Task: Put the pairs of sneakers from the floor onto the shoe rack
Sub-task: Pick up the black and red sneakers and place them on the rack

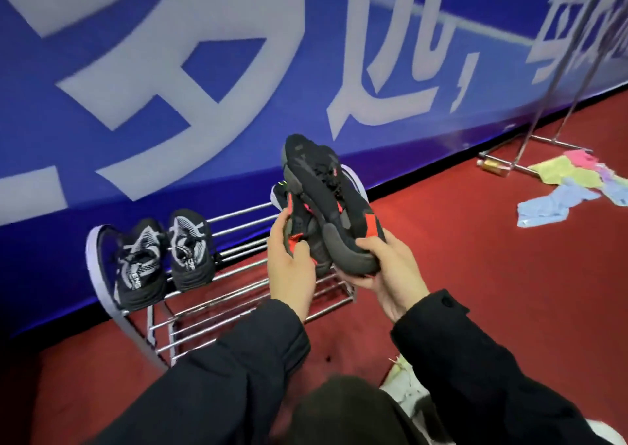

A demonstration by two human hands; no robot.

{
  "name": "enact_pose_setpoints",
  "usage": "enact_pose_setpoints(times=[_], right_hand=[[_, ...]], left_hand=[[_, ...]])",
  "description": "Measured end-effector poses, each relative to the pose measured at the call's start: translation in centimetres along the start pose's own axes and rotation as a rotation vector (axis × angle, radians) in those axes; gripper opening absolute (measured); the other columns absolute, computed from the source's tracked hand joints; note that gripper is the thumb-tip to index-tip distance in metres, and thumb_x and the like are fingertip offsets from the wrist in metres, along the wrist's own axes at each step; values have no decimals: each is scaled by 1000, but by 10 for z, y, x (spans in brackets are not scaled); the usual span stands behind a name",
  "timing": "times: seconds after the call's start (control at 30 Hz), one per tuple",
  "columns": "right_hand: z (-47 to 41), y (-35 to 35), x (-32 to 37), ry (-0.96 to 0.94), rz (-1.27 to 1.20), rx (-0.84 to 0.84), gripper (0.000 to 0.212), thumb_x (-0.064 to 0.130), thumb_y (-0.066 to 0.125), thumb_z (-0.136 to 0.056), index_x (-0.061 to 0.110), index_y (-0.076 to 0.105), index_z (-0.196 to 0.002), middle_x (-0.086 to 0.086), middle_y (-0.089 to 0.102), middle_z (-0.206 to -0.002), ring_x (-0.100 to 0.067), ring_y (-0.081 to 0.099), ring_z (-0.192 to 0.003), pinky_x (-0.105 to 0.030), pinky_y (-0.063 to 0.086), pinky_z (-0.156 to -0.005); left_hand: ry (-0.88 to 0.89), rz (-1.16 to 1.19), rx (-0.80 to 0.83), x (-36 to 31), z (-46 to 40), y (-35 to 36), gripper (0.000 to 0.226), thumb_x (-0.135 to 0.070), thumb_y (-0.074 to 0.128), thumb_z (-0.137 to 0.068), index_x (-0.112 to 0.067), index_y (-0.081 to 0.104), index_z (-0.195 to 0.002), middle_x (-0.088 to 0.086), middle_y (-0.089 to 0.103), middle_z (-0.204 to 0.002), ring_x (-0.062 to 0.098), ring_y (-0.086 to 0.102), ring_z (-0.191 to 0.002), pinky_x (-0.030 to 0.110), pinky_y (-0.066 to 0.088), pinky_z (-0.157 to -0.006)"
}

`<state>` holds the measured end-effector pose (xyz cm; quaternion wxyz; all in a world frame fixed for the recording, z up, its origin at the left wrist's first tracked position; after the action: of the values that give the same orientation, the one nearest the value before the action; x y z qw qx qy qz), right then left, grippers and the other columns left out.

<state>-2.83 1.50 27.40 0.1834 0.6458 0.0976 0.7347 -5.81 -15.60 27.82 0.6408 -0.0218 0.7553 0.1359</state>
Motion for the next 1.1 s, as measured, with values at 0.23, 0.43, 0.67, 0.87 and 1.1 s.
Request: enact_pose_setpoints(times=[0.23,0.43,0.67,0.87,1.1], right_hand=[[-64,63,-1,-54,-212,-20,20,5,50,-95,13,65,-103,-9,75,-93,-24,72,-80,-38,61,-59],[-108,89,-55,42,-207,-53,24,7,50,-96,7,60,-119,-16,69,-116,-30,70,-97,-44,60,-72],[-137,103,-113,122,-5,-101,33,11,56,-96,14,53,-129,-16,64,-122,-31,69,-98,-50,61,-78],[-155,101,-141,186,72,-167,43,9,57,-96,18,37,-133,-14,52,-126,-29,65,-96,-51,61,-77],[-155,85,-133,228,632,-86,46,43,66,-88,21,43,-121,-1,58,-104,-16,60,-85,-34,54,-66]], left_hand=[[-99,-75,-225,5,-77,-120,54,-1,46,-98,-19,39,-148,9,56,-137,12,64,-87,17,53,-70],[-139,-29,-303,37,-91,-154,59,-5,56,-95,-22,37,-149,7,51,-146,16,62,-118,34,53,-97],[-173,-188,-296,54,-102,-132,65,0,46,-97,-29,33,-154,-3,35,-142,11,46,-124,21,41,-108],[-294,-387,-237,84,-110,-129,64,-14,47,-97,-30,28,-156,23,37,-141,40,46,-127,48,39,-111],[-189,-940,-102,66,-92,-117,98,-46,62,-80,-28,7,-158,12,-11,-165,36,2,-148,49,18,-118]])
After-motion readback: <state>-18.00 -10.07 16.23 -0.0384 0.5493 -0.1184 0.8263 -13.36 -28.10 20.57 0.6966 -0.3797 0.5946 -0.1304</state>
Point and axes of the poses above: each hand's wrist, its own z-axis away from the middle knuckle, its own y-axis out of the palm, x = y × z, the point moved 10 cm from there along -z, towards the middle knuckle
